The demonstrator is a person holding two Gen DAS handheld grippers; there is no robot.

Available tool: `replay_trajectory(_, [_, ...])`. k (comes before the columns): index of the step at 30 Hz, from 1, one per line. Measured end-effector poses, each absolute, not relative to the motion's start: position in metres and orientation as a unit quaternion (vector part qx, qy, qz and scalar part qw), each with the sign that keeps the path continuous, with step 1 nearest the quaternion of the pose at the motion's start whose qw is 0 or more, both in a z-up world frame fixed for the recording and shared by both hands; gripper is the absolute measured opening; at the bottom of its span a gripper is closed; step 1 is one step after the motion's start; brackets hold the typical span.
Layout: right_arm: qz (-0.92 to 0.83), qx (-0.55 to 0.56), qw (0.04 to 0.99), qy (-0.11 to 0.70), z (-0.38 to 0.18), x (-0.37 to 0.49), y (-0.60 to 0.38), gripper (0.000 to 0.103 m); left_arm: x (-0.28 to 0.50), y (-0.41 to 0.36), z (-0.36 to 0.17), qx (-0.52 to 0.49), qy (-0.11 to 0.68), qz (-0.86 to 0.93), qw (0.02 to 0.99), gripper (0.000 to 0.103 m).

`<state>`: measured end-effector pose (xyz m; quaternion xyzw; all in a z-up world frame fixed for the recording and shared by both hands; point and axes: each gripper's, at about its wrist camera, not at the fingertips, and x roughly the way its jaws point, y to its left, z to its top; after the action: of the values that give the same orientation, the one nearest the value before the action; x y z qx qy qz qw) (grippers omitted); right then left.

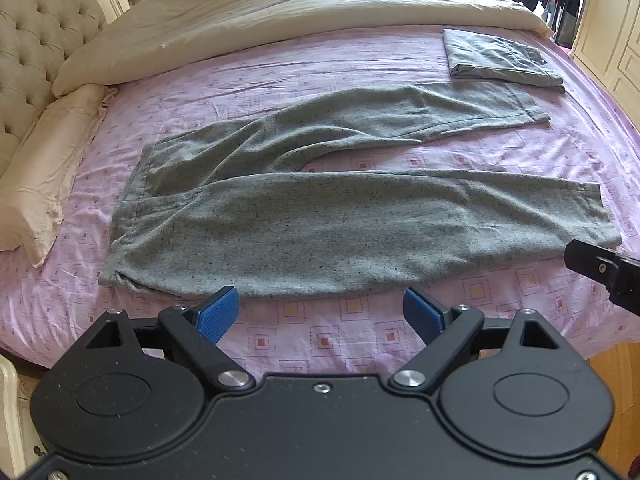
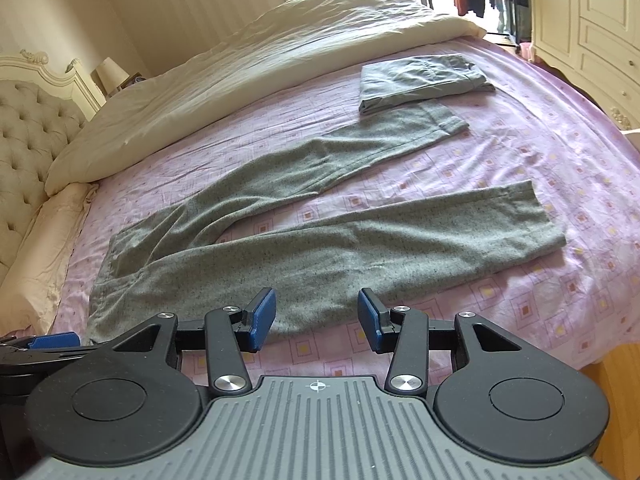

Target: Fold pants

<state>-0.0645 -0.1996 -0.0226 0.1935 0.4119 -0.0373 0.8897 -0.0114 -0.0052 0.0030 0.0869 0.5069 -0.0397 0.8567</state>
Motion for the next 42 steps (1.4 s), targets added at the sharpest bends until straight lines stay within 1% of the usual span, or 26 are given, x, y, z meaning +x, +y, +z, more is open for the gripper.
replay_trajectory(14, [-0.023,0.187,0.883,0.43,-0.034,-0.047,-0.194,0.044,-0.005,-0.001,-0.004,0.087,0.518,-0.015,0.851,0.09])
replay_trajectory(19, [-0.033,0.172,0.879,0.444,-0.043,-0.031,-0.195,0.044,0.009,-0.001,-0.005,0.088,0.506,-0.002,0.858,0.09])
replay_trajectory(22, [-0.06,0.138,0.88,0.451,-0.049,-0.02,-0.198,0.044,0.022,-0.007,-0.003,0.095,0.482,0.005,0.871,0.091])
replay_trajectory(25, [-0.114,0.069,0.877,0.462,-0.056,-0.005,-0.203,0.043,0.039,-0.015,-0.002,0.114,0.447,0.019,0.887,0.091])
replay_trajectory(27, [-0.139,0.027,0.881,0.452,-0.06,0.003,-0.211,0.043,0.052,-0.021,-0.005,0.127,0.424,0.026,0.896,0.091])
replay_trajectory(29, [-0.152,0.01,0.879,0.452,-0.067,0.013,-0.228,0.043,0.067,-0.026,-0.009,0.134,0.418,0.018,0.898,0.091])
replay_trajectory(30, [-0.157,0.015,0.875,0.459,-0.07,0.018,-0.237,0.043,0.076,-0.028,-0.012,0.135,0.422,0.009,0.896,0.091])
replay_trajectory(35, [-0.176,0.104,0.854,0.478,-0.085,0.036,-0.304,0.042,0.11,-0.046,-0.029,0.135,0.457,-0.048,0.878,0.091])
replay_trajectory(40, [-0.2,0.148,0.836,0.49,-0.105,0.046,-0.362,0.042,0.124,-0.065,-0.043,0.148,0.48,-0.071,0.862,0.091])
replay_trajectory(42, [-0.207,0.161,0.83,0.493,-0.112,0.05,-0.382,0.042,0.126,-0.066,-0.047,0.132,0.491,-0.069,0.858,0.091])
